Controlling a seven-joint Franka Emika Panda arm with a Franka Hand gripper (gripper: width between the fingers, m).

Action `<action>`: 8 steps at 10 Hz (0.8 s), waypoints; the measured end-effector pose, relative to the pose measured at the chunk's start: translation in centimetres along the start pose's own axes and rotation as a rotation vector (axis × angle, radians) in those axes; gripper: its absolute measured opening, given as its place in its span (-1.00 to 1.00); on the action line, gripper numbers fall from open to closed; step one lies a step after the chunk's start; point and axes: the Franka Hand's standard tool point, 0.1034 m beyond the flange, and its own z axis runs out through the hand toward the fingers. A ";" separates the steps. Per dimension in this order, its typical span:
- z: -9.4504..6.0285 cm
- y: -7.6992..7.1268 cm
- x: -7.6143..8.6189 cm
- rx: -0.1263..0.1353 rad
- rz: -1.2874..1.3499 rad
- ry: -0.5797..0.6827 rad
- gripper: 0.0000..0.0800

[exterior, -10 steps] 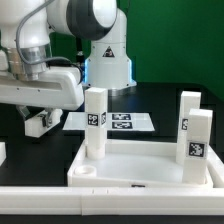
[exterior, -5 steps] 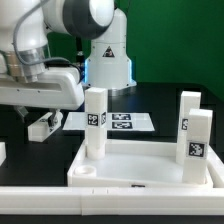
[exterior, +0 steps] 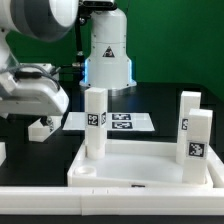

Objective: Assemble desk

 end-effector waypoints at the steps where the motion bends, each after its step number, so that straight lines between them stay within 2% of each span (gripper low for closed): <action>1: 0.8 -0.5 -0.2 -0.007 -0.016 -0.038 0.62; 2: 1.0 -0.5 -0.7 0.003 -0.011 -0.088 0.62; 4: 1.2 -0.4 -0.4 0.003 -0.008 -0.108 0.62; 6: 2.3 0.3 -1.7 0.034 0.107 -0.206 0.62; 7: 2.6 0.4 -2.4 0.040 0.185 -0.282 0.62; 8: 3.1 0.6 -2.2 0.036 0.198 -0.297 0.62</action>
Offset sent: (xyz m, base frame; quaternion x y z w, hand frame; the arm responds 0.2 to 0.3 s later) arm 0.0000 0.0000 0.0000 0.0000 0.0000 0.0000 1.0000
